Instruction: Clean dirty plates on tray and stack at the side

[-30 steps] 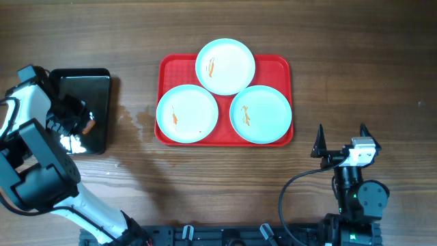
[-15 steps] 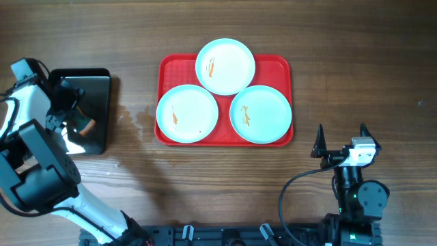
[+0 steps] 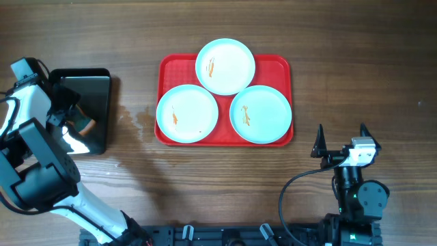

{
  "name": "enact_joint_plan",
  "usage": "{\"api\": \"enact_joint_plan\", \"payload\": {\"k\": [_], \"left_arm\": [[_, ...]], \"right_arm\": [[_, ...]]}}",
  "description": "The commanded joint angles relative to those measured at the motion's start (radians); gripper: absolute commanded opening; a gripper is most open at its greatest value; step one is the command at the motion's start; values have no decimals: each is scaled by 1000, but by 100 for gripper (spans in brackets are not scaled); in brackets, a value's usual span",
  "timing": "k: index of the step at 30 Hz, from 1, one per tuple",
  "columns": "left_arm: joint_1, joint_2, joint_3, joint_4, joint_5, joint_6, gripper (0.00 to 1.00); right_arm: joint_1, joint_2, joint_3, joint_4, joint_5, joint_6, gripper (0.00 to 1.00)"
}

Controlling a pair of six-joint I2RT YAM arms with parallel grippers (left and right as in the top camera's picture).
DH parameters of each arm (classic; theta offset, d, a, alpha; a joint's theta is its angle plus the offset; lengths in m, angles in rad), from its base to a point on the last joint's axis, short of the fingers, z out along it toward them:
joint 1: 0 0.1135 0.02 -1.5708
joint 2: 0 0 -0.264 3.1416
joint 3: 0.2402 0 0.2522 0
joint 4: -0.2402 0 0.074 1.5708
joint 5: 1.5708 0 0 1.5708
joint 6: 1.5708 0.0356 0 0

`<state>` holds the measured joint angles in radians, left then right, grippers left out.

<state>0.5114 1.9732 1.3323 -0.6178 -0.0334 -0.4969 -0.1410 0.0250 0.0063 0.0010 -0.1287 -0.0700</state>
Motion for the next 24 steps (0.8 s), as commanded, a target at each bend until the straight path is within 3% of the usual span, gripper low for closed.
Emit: {"api": "enact_joint_plan", "payload": {"k": [1,9,17,19,21,22,23,24], "left_arm": [[-5,19,-4,-3,-18,42,65],[-5,44,-7,-45,-18,47,65],[-5,50,-6,-33,-29,50,60],[-5,50,-6,-28,-29,70,40],[-5,50,-6,-24,-29,76,27],[-5,50,-6,-23,-29,76,12],[-5,50,-6,-23,-29,76,4],[-5,50,-6,-25,-29,75,4]], "right_arm": [[-5,-1,-1,5,13,-9,100],[-5,-1,-1,5,13,-8,100],[-5,-1,-1,5,13,-8,100],[-5,-1,-1,6,13,-9,100],[-5,-1,-1,5,13,-8,100],[-5,-1,-1,5,13,-8,100],[-5,-1,-1,6,13,-8,100],[-5,-1,-1,6,13,-8,100]]}}
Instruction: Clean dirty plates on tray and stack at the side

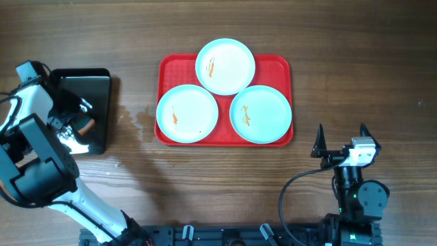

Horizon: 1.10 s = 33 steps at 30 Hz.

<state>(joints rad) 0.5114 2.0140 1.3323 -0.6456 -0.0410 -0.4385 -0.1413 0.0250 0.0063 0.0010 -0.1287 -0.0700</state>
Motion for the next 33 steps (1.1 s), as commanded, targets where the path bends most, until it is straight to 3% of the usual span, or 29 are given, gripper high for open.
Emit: {"api": "enact_joint_plan", "payload": {"k": [1,7,8,10,20,21,23,33], "left_arm": [[-5,10,-6,0,-21,17,4],[-5,-51,-6,-29,-20,16,4],[-5,-72,-6,-41,-16,16,18],[-5,-100,-6,-57,-16,16,100],[-5,-117,-7,-229,25,12,100],[-5,-117,-8,-240,25,12,95],[-5,-117,-19,-243,25,12,77],[-5,-117,-75,-98,24,5,79]], "right_arm": [[-5,-1,-1,5,13,-8,100],[-5,-1,-1,5,13,-8,100],[-5,-1,-1,6,13,-8,100],[-5,-1,-1,5,13,-8,100],[-5,-1,-1,6,13,-8,100],[-5,-1,-1,5,13,-8,100],[-5,-1,-1,6,13,-8,100],[-5,-1,-1,5,13,-8,100]]}}
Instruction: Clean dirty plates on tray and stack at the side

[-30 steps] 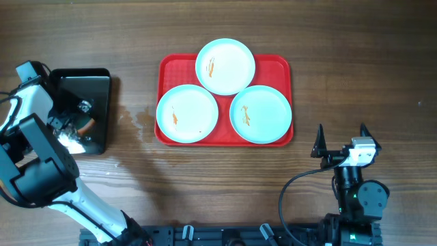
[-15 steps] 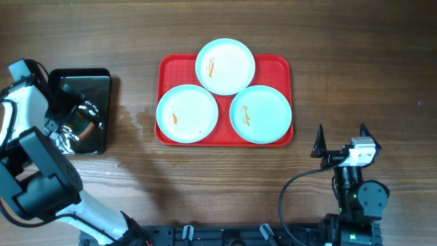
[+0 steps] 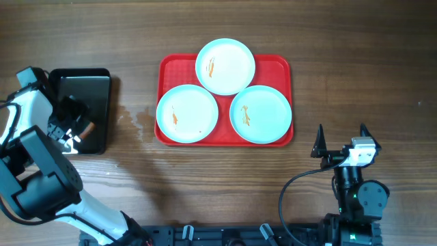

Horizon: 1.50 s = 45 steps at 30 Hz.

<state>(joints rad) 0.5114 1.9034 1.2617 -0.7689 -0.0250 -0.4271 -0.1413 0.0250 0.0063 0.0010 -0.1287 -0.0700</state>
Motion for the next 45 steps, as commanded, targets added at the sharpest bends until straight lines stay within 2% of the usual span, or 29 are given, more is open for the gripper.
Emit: {"api": "enact_joint_plan", "payload": {"k": [1,12,19,24,26,28,29,30,37,43,45], "left_arm": [[-5,-5,-5,39,8,-6,78],[-5,45,-5,70,9,-7,63],[-5,47,-5,70,8,-6,61],[-5,63,-5,70,9,-6,54],[-5,63,-5,71,9,-6,48],[-5,63,-5,70,9,-6,27],[-5,62,-5,70,9,-6,11],[-5,62,-5,70,9,-6,4],[-5,-24,-5,36,32,-6,4],[-5,-248,-5,56,383,-6,4],[-5,-295,-5,65,399,-6,4]], "right_arm": [[-5,-1,-1,6,13,-8,100],[-5,-1,-1,5,13,-8,100],[-5,-1,-1,6,13,-8,100],[-5,-1,-1,5,13,-8,100],[-5,-1,-1,5,13,-8,100],[-5,-1,-1,6,13,-8,100],[-5,-1,-1,5,13,-8,100],[-5,-1,-1,6,13,-8,100],[-5,-1,-1,5,13,-8,100],[-5,-1,-1,5,13,-8,100],[-5,-1,-1,5,13,-8,100]]}}
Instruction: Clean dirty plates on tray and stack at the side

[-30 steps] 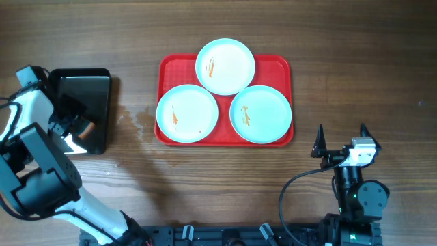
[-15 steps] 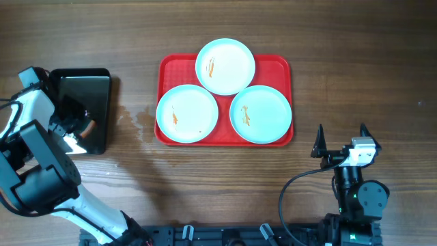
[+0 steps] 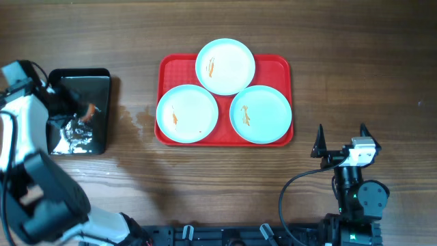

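Three pale round plates lie on the red tray (image 3: 165,68): one at the back (image 3: 225,65), one front left (image 3: 187,113), one front right (image 3: 261,113). Each carries a small orange smear. My left gripper (image 3: 83,111) hangs over the black basin (image 3: 102,76) at the far left. It looks shut on a small orange-brown sponge (image 3: 89,111). My right gripper (image 3: 341,139) is parked near the front right of the table, well clear of the tray. Its fingers are spread with nothing between them.
Something shiny and wet (image 3: 71,137) glints in the front of the black basin. A damp patch (image 3: 140,119) marks the wood between basin and tray. The right arm's base and cable (image 3: 355,195) take up the front right.
My left gripper and the sponge have moved from the basin's front half toward its middle, and the arm now reaches in from farther back. The shiny patch shows uncovered. The right arm has not moved.
My left gripper stayed over the black basin at every moment, with the orange-brown sponge at its tips near the basin's front. Its position shifted slightly each time, and now it sits higher in the basin. The plates, tray and right arm have not moved.
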{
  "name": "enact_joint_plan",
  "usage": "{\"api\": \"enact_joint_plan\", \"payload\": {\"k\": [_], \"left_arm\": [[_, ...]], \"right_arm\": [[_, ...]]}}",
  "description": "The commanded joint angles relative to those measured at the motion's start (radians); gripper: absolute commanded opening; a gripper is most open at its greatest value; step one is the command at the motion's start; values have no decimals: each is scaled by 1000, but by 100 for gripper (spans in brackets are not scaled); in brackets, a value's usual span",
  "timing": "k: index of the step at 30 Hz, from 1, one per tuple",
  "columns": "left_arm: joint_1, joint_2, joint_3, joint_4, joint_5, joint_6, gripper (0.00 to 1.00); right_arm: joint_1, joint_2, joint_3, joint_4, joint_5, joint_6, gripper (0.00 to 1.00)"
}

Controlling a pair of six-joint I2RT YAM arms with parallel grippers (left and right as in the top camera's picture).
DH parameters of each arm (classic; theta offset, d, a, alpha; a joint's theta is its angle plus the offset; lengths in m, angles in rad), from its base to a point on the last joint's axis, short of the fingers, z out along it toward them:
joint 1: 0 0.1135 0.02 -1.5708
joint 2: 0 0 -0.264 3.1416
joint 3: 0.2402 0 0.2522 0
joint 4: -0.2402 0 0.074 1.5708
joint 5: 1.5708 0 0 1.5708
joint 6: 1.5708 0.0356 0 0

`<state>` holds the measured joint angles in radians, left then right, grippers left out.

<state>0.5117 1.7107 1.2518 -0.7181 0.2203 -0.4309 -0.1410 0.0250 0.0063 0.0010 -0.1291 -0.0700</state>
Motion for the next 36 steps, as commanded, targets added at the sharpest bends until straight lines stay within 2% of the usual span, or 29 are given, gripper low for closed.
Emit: {"api": "enact_joint_plan", "payload": {"k": [1,9,16,18,30,33,36], "left_arm": [[-5,-123,5,16,153,1,4],[-5,-167,5,73,145,163,4],[-5,-168,5,206,146,186,4],[-5,-168,5,226,146,219,4],[-3,-185,5,322,145,222,4],[-5,-150,-5,301,146,310,4],[-5,-81,-63,323,145,323,4]], "right_arm": [[-5,-1,-1,5,14,-8,100],[-5,-1,-1,5,14,-8,100],[-5,-1,-1,5,14,-8,100],[-5,-1,-1,6,14,-8,100],[-5,-1,-1,5,14,-8,100],[-5,-1,-1,6,14,-8,100],[-5,-1,-1,5,14,-8,100]]}}
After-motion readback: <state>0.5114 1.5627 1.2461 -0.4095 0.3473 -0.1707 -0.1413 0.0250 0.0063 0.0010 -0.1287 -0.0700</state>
